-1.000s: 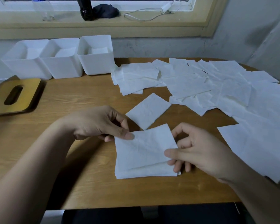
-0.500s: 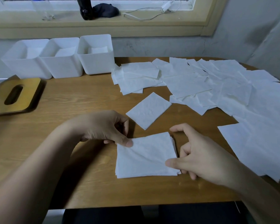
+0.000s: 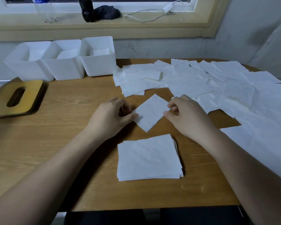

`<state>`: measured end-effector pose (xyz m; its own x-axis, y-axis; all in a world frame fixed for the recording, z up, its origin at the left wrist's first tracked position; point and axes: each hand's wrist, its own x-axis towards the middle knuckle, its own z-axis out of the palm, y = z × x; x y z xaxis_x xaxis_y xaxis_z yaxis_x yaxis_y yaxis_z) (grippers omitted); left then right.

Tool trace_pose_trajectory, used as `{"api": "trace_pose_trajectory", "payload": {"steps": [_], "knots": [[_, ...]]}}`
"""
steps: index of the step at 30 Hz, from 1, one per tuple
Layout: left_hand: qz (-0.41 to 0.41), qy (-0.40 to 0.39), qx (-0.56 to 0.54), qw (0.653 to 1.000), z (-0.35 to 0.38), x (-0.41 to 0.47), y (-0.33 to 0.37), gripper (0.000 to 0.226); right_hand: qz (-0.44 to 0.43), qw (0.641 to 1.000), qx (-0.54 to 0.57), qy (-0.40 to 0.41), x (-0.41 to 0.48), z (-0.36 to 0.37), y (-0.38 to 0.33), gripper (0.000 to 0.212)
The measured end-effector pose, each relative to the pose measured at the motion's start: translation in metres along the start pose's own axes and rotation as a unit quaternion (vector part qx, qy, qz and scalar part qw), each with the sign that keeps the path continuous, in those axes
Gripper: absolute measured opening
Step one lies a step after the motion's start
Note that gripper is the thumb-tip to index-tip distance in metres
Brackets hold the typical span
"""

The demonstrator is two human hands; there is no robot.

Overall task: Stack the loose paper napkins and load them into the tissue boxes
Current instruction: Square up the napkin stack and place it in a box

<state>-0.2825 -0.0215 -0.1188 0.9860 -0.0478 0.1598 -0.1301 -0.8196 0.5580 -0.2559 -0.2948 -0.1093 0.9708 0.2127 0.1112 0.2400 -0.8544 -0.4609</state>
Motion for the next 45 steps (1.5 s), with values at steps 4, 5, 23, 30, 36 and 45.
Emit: {"api": "trace_pose_trajectory", "payload": {"steps": [4, 5, 23, 30, 36, 45], "knots": [[0.016, -0.001, 0.018, 1.0, 0.007, 0.001, 0.0, 0.032, -0.01, 0.999, -0.027, 0.015, 0.021, 0.013, -0.003, 0.034], [0.017, -0.004, 0.021, 1.0, 0.007, 0.001, 0.001, 0.032, -0.011, 0.999, -0.029, 0.017, 0.025, 0.014, -0.004, 0.035], [-0.082, -0.01, -0.269, 0.959, -0.017, -0.005, 0.017, 0.03, 0.047, 0.985, 0.161, -0.041, 0.016, -0.008, -0.018, 0.04], [-0.129, -0.066, -0.425, 0.894, -0.05, -0.022, 0.025, 0.042, 0.035, 0.934, 0.343, -0.091, -0.025, -0.05, -0.025, 0.029], [-0.154, -0.136, -0.334, 0.92, -0.052, -0.066, 0.028, 0.038, 0.049, 0.932, 0.331, -0.142, -0.07, -0.049, -0.022, 0.029], [-0.148, -0.133, -0.177, 0.964, -0.034, -0.088, 0.027, 0.034, 0.046, 0.971, 0.22, -0.085, -0.096, -0.013, -0.012, 0.033]]}}
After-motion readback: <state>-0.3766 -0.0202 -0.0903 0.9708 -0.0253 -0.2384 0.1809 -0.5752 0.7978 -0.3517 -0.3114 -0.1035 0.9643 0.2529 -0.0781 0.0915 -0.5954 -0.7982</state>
